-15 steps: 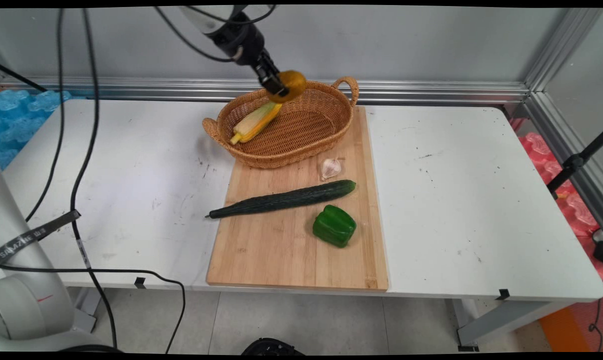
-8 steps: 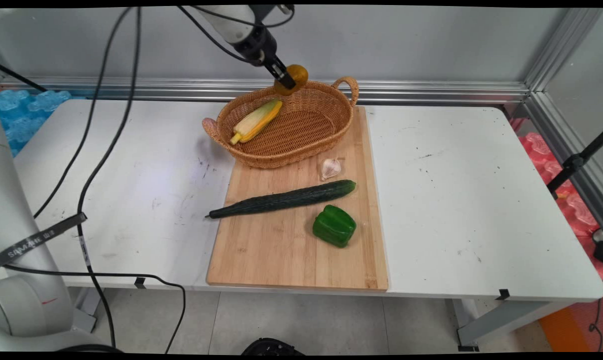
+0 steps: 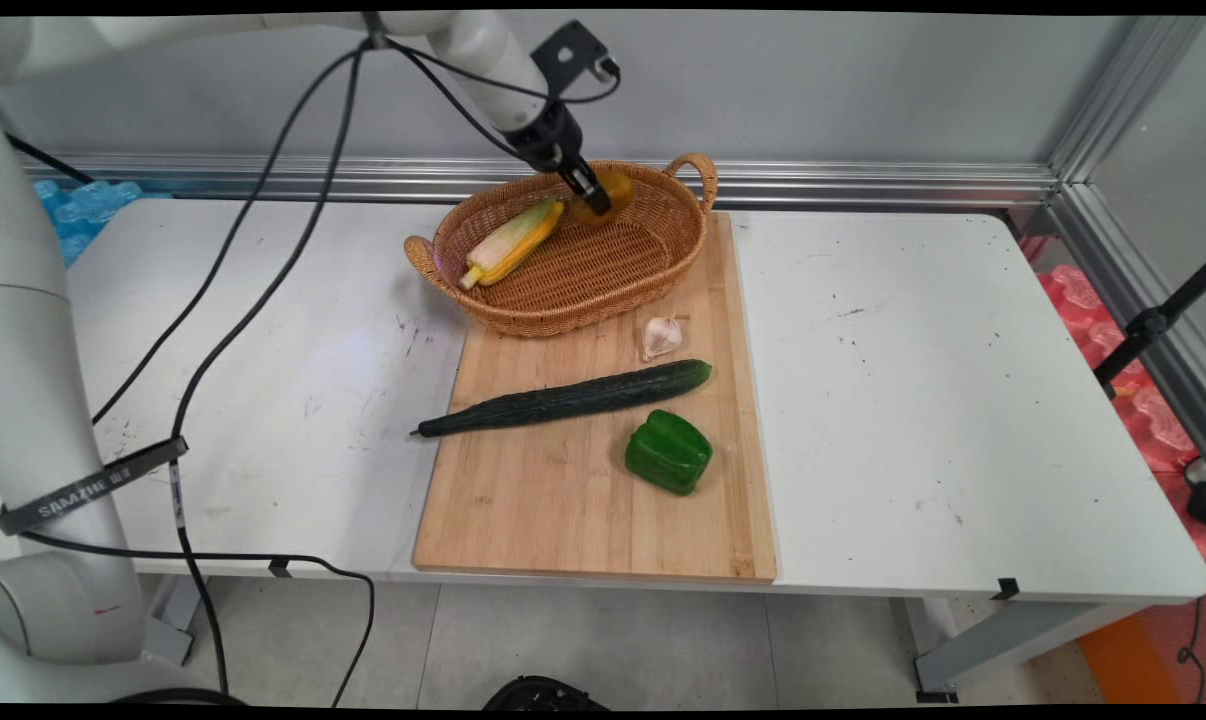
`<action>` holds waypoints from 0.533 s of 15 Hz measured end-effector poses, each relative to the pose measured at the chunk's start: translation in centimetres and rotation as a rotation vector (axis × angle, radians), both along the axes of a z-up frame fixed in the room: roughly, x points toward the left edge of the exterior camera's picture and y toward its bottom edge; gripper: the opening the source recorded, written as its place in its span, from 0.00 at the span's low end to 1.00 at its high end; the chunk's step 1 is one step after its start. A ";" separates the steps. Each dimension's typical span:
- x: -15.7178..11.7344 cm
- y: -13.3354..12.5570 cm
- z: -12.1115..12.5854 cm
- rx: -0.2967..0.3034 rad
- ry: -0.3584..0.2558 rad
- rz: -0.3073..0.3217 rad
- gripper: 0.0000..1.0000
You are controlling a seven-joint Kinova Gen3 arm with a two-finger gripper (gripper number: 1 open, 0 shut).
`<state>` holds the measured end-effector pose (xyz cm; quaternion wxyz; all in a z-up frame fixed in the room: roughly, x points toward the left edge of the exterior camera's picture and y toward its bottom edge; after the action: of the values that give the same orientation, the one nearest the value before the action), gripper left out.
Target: Place the picked object in the vegetable basket
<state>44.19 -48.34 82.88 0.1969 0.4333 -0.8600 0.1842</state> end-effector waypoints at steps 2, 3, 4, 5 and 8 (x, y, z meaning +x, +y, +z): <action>-0.3 -0.7 -1.4 0.017 -0.001 -0.006 0.00; -0.5 -1.0 -1.9 0.024 -0.001 -0.009 0.00; -0.6 -1.3 -2.4 0.029 0.000 -0.012 0.00; -0.7 -1.5 -2.8 0.035 0.001 -0.018 0.00; -1.0 -1.9 -3.0 0.036 0.003 -0.053 1.00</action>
<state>43.20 -50.26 79.90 0.1952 0.4139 -0.8741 0.1627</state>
